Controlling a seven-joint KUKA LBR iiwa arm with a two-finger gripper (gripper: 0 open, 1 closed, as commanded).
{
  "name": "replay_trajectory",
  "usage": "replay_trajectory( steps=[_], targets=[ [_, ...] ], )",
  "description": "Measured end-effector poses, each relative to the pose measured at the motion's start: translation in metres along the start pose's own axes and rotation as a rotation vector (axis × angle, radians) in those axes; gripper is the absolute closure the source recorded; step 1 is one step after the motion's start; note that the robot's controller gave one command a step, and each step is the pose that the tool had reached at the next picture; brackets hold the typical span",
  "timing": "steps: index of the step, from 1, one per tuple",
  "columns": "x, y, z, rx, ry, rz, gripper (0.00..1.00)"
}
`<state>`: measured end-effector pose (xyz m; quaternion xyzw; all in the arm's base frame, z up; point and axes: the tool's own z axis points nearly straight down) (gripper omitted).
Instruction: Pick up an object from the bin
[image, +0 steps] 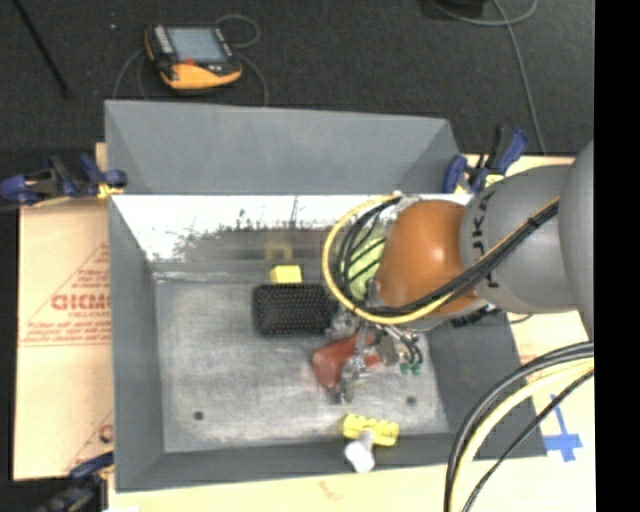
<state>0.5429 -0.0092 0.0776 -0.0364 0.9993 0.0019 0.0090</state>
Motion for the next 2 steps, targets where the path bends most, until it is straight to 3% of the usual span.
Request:
replay_trajectory(
  steps=[1,2],
  targets=[
    [0.0,0.0,0.0,0.0,0.0,0.001,1.0],
    [0.006,0.011,-0.141,0.003,0.014,-0.112,1.0]
  ],
)
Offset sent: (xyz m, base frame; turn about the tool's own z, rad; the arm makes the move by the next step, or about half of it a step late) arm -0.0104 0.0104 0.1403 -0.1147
